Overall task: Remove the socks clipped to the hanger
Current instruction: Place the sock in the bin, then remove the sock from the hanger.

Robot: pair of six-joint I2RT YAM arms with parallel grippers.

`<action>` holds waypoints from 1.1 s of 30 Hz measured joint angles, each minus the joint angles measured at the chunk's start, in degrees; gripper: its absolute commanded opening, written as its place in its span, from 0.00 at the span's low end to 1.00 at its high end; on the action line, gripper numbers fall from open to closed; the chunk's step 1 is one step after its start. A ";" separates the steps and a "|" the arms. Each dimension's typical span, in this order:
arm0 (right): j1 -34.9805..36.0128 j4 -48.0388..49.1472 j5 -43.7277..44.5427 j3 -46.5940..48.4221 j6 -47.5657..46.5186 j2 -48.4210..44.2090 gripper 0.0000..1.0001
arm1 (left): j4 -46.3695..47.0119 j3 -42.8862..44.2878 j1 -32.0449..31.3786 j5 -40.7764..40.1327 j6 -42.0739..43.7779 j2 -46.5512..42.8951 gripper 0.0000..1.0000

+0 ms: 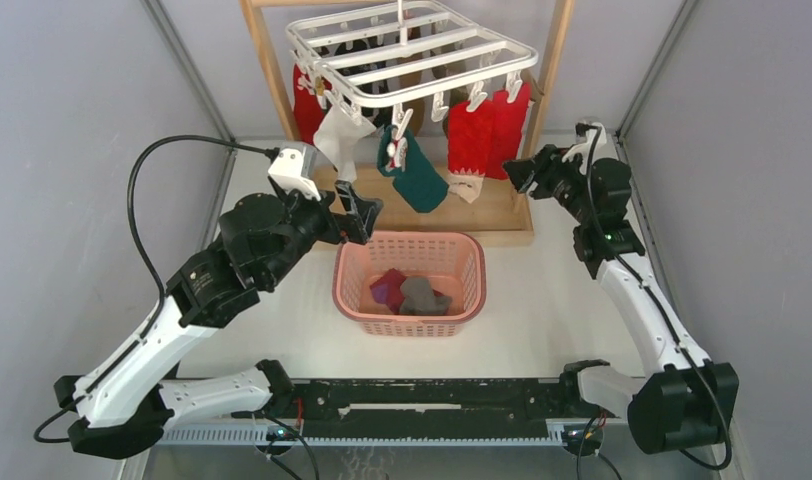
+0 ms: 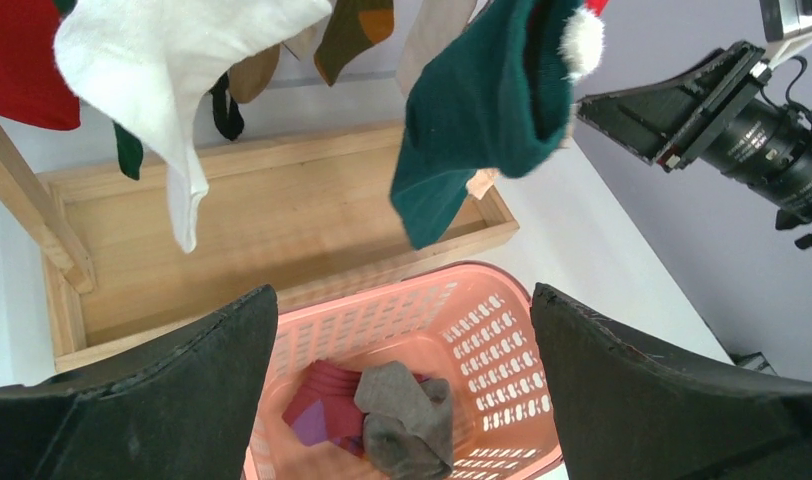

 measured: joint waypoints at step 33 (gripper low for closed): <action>-6.19 24.48 -12.92 6.97 1.66 25.97 0.93 | -4.48 -2.08 -0.94 0.63 -0.42 0.33 1.00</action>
